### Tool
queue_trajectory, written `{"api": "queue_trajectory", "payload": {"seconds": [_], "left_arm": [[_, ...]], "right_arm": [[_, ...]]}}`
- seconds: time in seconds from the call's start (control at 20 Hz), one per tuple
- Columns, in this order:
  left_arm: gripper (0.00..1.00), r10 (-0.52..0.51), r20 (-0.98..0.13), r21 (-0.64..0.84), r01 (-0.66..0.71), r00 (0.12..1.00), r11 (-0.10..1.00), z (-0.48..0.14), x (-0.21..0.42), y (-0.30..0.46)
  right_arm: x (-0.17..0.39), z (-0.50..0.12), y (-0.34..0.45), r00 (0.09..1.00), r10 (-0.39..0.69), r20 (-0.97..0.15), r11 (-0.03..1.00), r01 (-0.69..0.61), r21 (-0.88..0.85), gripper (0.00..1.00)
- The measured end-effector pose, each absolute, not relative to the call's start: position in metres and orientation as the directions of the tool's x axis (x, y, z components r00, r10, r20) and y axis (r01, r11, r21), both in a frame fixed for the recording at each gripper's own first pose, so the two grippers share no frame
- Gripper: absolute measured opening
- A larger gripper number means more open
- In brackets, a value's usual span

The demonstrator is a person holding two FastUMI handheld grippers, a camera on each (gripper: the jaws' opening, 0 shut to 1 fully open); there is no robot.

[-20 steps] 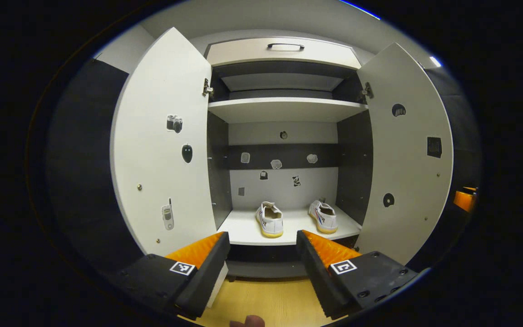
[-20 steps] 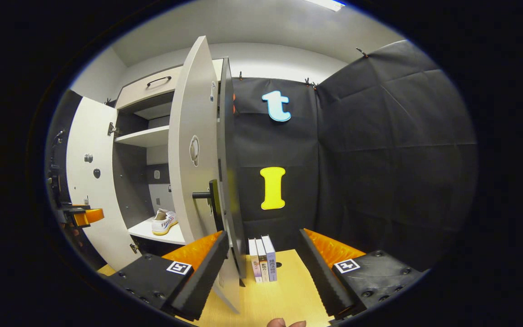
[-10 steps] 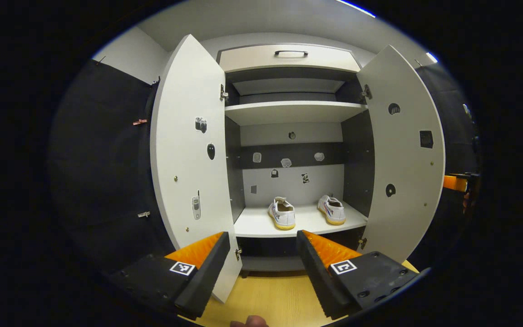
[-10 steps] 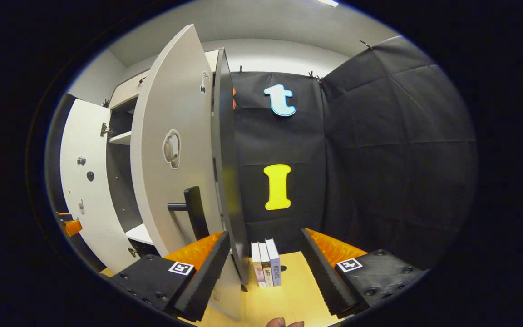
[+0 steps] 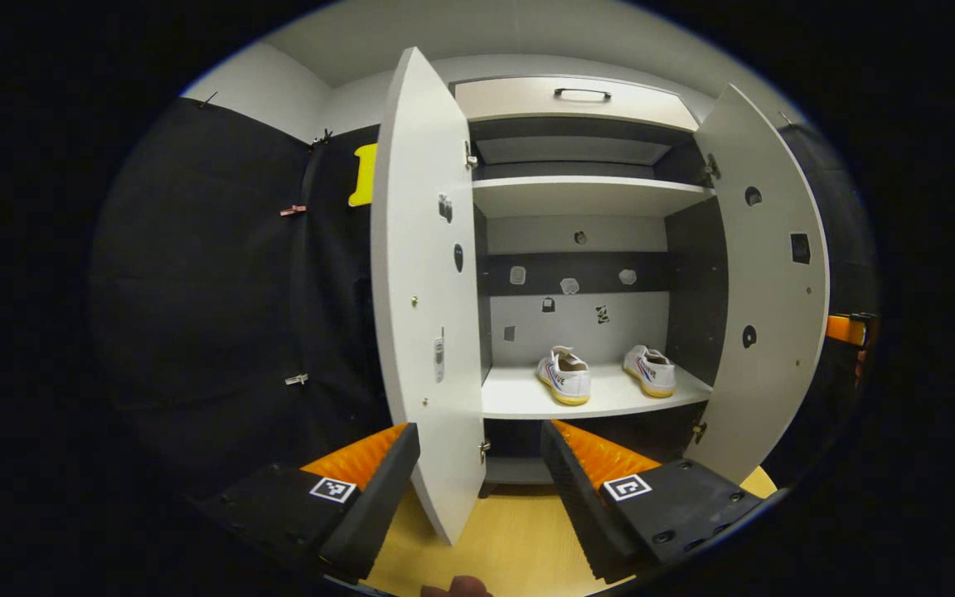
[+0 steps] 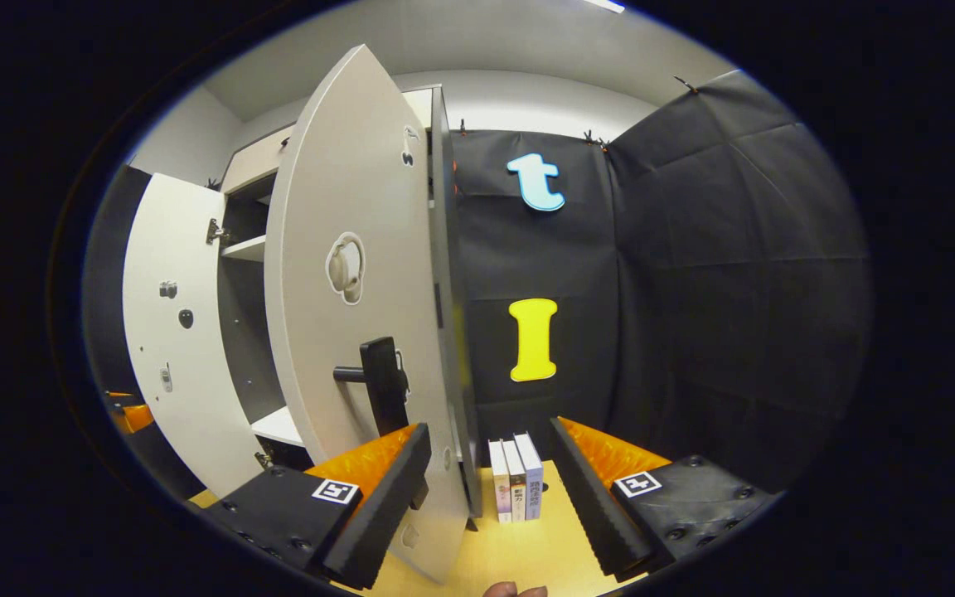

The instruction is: Grab one shoe with the right hand and put it into the shoe cabinet, grab the other shoe with the left hand and put it into the shoe cabinet; then close the right door with the right hand and the left door with the left hand.

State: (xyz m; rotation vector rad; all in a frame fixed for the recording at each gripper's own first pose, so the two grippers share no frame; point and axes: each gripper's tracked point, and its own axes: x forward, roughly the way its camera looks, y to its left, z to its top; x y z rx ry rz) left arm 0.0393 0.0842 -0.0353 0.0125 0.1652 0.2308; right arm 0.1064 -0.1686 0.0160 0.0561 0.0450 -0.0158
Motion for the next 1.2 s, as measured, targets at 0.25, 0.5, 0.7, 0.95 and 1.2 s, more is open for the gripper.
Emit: {"api": "queue_trajectory", "payload": {"seconds": [0.25, 0.5, 0.7, 0.95, 1.2], "left_arm": [[0.92, 0.29, -0.148, 0.0, -0.294, 0.946, 0.956, -0.033, 0.029, 0.136], [0.93, 0.334, -0.14, -0.028, -0.341, 0.932, 0.94, -0.033, 0.033, 0.186], [0.92, 0.373, -0.134, -0.004, -0.376, 0.918, 0.926, -0.031, 0.051, 0.226], [0.93, 0.37, -0.137, -0.013, -0.376, 0.919, 0.927, -0.029, 0.082, 0.256], [0.92, 0.337, -0.165, -0.026, -0.346, 0.927, 0.938, -0.048, 0.104, 0.259]], "right_arm": [[0.123, 0.009, -0.096, 0.996, 0.084, -0.044, 0.995, -0.081, 0.065, 0.96], [0.121, 0.002, -0.012, 0.972, 0.227, -0.064, 0.971, -0.221, 0.09, 0.99], [0.101, 0.008, 0.008, 0.965, 0.258, -0.041, 0.964, -0.255, 0.078, 0.98], [0.081, 0.014, 0.003, 0.966, 0.258, -0.027, 0.965, -0.256, 0.058, 0.98], [0.076, 0.023, -0.009, 0.966, 0.258, -0.01, 0.964, -0.257, 0.075, 0.98]]}}
